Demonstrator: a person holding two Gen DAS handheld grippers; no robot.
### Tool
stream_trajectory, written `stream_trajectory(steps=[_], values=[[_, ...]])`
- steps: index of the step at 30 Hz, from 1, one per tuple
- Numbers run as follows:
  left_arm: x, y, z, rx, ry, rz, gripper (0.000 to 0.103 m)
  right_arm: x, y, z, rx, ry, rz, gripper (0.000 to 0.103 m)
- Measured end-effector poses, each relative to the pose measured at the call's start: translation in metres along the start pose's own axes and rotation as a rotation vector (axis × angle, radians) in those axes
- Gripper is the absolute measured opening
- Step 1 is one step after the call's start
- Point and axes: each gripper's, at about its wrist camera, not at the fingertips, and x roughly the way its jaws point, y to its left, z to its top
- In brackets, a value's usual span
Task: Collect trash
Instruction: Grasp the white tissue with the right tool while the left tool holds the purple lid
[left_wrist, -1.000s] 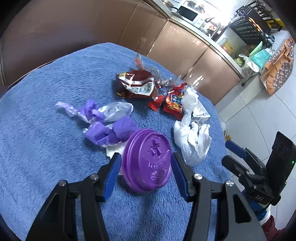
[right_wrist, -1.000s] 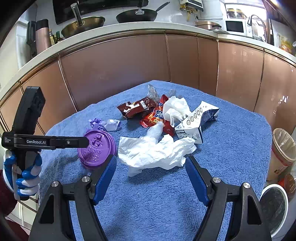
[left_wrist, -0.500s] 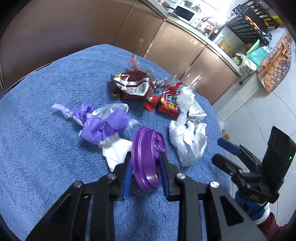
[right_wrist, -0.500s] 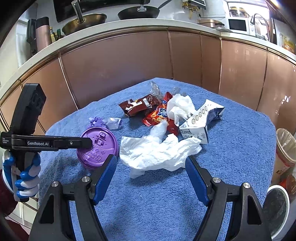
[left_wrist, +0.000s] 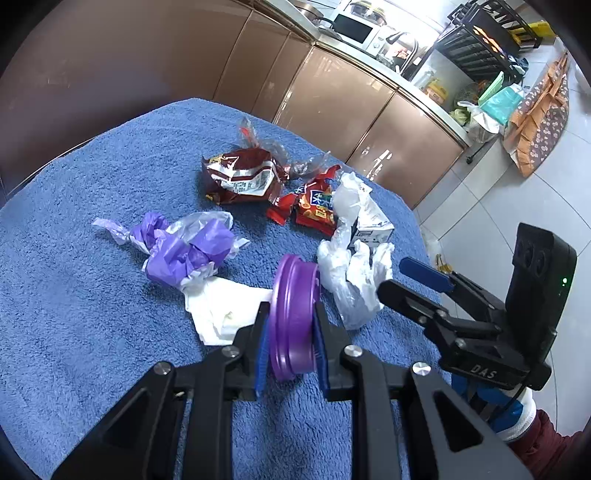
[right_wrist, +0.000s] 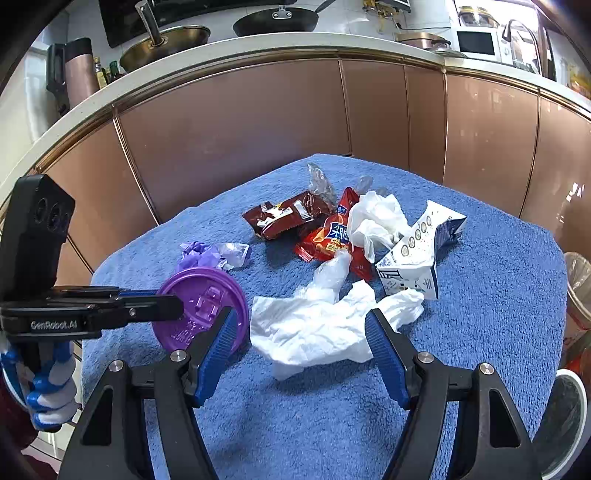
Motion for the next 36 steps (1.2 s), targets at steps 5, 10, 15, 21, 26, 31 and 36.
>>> stream_trajectory(steps=[5, 10, 15, 21, 26, 31, 36], values=[[0.001, 0.0, -0.001, 0.001, -0.002, -0.001, 0.02, 0.01, 0.007, 0.0, -0.038, 0.023, -0.029, 0.071], [0.0, -0.002, -0.002, 0.009, -0.005, -0.004, 0.02, 0.013, -0.006, -0.005, 0.004, 0.048, -0.066, 0.044], [-0.001, -0.007, -0.003, 0.017, -0.007, -0.013, 0.02, 0.003, -0.026, -0.011, 0.06, 0.049, -0.065, 0.019], [-0.001, -0.01, -0.004, 0.016, -0.007, -0.015, 0.02, 0.0, -0.046, -0.019, 0.168, 0.069, 0.006, 0.013], [-0.003, -0.009, -0.003, 0.012, -0.013, -0.013, 0.02, 0.005, -0.057, -0.02, 0.274, 0.059, 0.068, 0.049], [-0.004, -0.006, -0.002, 0.011, -0.017, -0.016, 0.02, 0.017, -0.059, -0.014, 0.283, 0.08, 0.056, 0.054], [-0.006, -0.009, -0.003, 0.022, -0.022, -0.021, 0.019, 0.037, -0.056, -0.016, 0.269, 0.129, 0.027, 0.054]])
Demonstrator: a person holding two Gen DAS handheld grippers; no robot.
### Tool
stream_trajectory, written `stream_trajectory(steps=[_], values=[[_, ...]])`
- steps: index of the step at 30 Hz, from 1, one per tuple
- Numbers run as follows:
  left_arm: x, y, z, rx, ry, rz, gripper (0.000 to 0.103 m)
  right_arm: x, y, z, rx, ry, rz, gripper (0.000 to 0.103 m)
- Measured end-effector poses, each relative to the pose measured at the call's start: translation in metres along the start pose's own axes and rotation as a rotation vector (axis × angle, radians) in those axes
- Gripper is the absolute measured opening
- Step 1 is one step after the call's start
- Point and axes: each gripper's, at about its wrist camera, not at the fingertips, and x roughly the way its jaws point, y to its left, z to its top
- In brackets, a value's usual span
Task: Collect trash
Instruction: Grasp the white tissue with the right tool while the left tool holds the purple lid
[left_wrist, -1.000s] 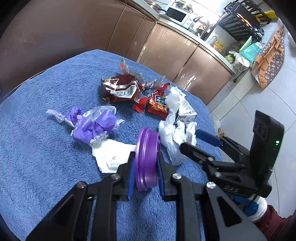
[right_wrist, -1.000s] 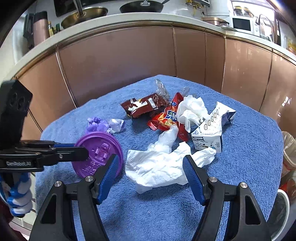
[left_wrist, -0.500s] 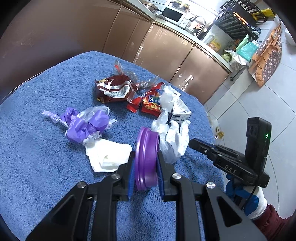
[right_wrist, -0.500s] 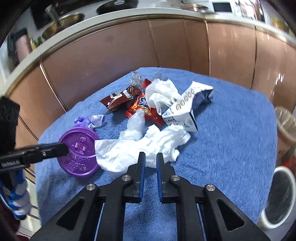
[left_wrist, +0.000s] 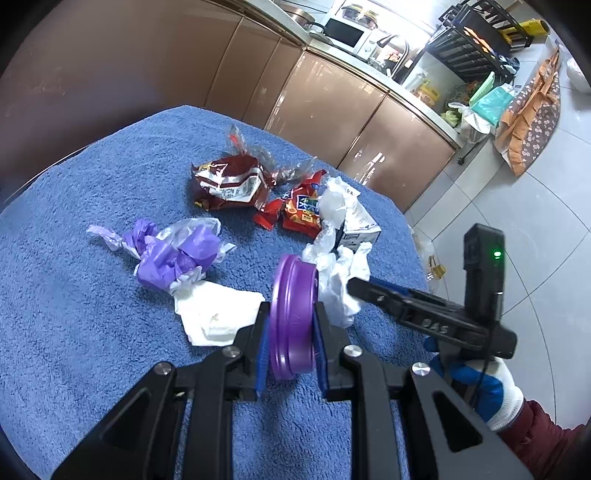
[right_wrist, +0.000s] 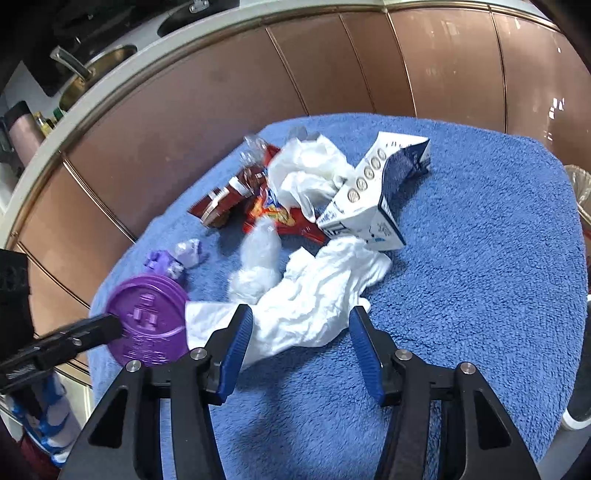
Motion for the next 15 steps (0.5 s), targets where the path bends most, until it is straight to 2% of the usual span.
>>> stream_trajectory(steps=[2, 3, 4, 7, 10, 15], values=[[-0.001, -0.002, 0.0, 0.005, -0.002, 0.001, 0.019, 0.004, 0.001, -0.001, -0.01, 0.004, -0.011, 0.049], [-0.002, -0.003, 0.0, 0.007, -0.003, 0.001, 0.019, 0.005, 0.001, -0.001, -0.017, 0.003, -0.015, 0.039], [-0.003, -0.005, 0.0, 0.007, -0.004, 0.001, 0.019, 0.006, 0.0, 0.0, -0.018, 0.003, -0.011, 0.024], [-0.007, -0.008, 0.001, 0.011, -0.012, 0.003, 0.019, 0.003, -0.007, 0.0, -0.004, -0.008, 0.0, 0.007], [-0.014, -0.011, 0.002, 0.013, -0.021, 0.006, 0.019, -0.01, -0.009, -0.002, -0.012, -0.038, 0.004, 0.002], [-0.025, -0.018, 0.003, 0.014, -0.037, 0.012, 0.019, -0.036, -0.004, -0.005, -0.035, -0.082, 0.015, 0.001]])
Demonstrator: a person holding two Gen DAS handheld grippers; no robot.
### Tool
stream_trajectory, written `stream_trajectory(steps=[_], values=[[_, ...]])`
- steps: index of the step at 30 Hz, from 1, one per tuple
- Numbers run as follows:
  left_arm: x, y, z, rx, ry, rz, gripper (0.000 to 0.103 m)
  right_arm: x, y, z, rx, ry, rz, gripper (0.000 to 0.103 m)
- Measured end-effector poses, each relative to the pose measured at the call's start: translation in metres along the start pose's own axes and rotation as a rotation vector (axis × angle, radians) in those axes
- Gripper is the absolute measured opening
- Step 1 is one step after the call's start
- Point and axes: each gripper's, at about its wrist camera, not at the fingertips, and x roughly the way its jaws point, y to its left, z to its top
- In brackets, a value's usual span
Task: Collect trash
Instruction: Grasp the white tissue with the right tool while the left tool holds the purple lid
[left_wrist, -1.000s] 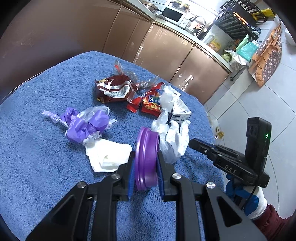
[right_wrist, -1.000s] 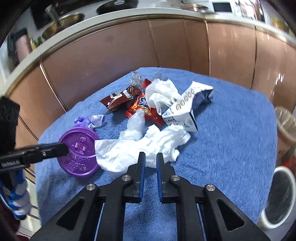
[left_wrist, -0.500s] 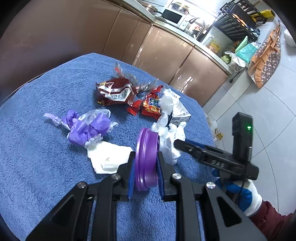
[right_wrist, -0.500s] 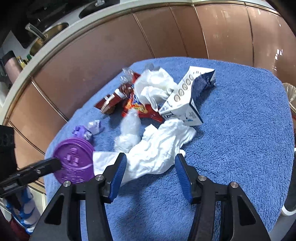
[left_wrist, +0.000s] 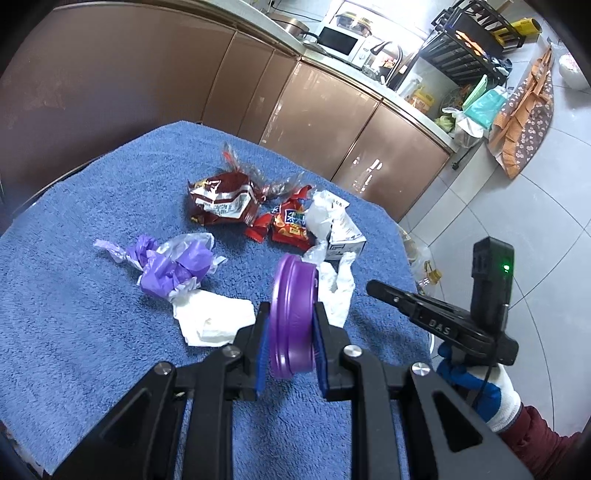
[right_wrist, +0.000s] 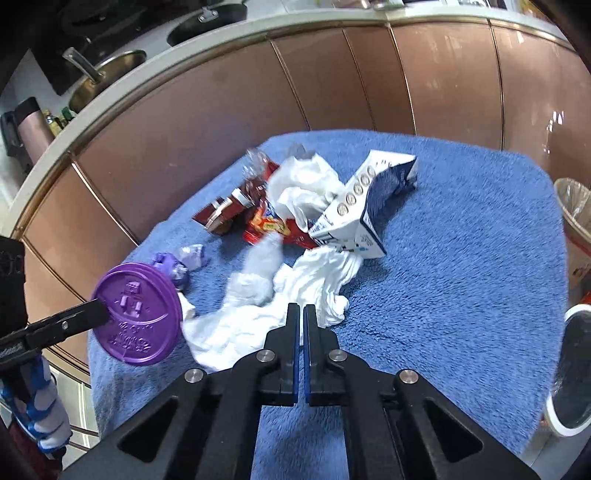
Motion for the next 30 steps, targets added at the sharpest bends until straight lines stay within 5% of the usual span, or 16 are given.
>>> stream_trajectory(steps=[7, 8, 10, 13, 23, 27, 30], values=[[-0.019, -0.004, -0.002, -0.004, -0.028, 0.003, 0.019, -0.015, 0.001, -0.005, 0.024, 0.015, 0.024, 0.01], [-0.021, -0.004, -0.002, -0.003, -0.031, 0.005, 0.019, -0.013, 0.003, -0.004, 0.026, 0.019, 0.029, 0.015], [-0.024, -0.001, -0.002, -0.006, -0.036, 0.006, 0.019, -0.007, 0.005, -0.003, 0.031, 0.024, 0.017, 0.041], [-0.026, 0.004, 0.0, -0.011, -0.046, 0.002, 0.019, 0.01, 0.01, 0.001, 0.033, 0.038, 0.003, 0.047], [-0.018, 0.012, 0.002, -0.021, -0.048, -0.02, 0.019, 0.047, 0.018, 0.002, -0.05, 0.109, -0.115, 0.045], [-0.018, 0.011, 0.001, -0.024, -0.047, -0.02, 0.019, 0.049, 0.019, 0.003, -0.085, 0.117, -0.149, 0.019], [-0.022, 0.009, 0.0, -0.026, -0.053, -0.019, 0.019, 0.043, 0.017, 0.003, -0.079, 0.105, -0.138, 0.013]])
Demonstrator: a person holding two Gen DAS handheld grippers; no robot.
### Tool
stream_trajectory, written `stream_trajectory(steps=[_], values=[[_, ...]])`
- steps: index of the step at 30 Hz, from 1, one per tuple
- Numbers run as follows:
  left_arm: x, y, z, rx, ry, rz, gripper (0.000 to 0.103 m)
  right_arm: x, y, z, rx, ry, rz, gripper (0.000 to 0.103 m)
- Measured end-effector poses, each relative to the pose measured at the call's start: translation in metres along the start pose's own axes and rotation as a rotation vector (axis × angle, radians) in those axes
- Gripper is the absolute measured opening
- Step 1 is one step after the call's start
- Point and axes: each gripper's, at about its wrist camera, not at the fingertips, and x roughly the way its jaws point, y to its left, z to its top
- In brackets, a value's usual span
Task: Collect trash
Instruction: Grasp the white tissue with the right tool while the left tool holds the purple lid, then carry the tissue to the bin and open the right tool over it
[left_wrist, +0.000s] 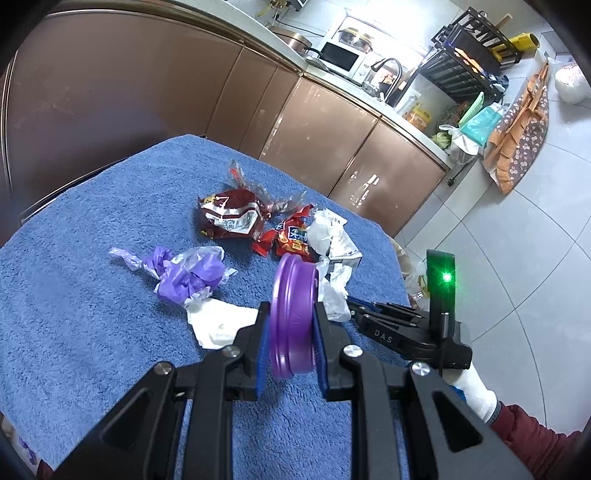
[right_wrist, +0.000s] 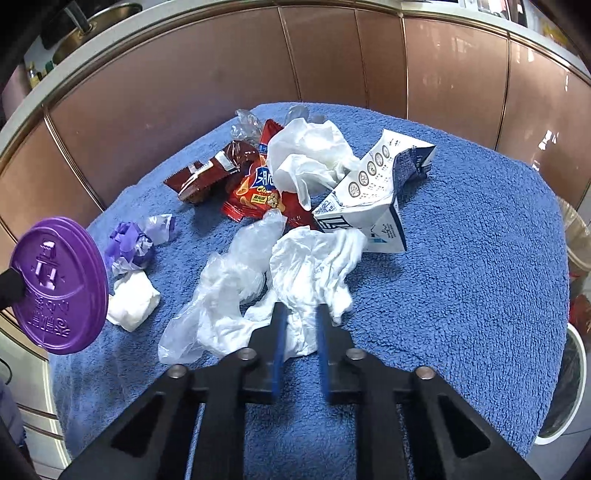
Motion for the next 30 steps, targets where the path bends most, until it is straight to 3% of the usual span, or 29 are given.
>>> stream_trajectory(steps=[14, 21, 30], values=[[-0.023, -0.04, 0.008, 0.065, -0.028, -0.016, 0.019, -0.094, -0.013, -0.009, 0.007, -0.172, 0.002, 0.012], [-0.003, -0.096, 0.02, 0.161, -0.001, -0.081, 0.019, -0.146, -0.072, -0.033, 0.099, -0.247, -0.089, 0.012], [0.082, -0.212, 0.025, 0.299, 0.14, -0.214, 0.019, -0.19, -0.188, -0.089, 0.287, -0.27, -0.286, 0.012]])
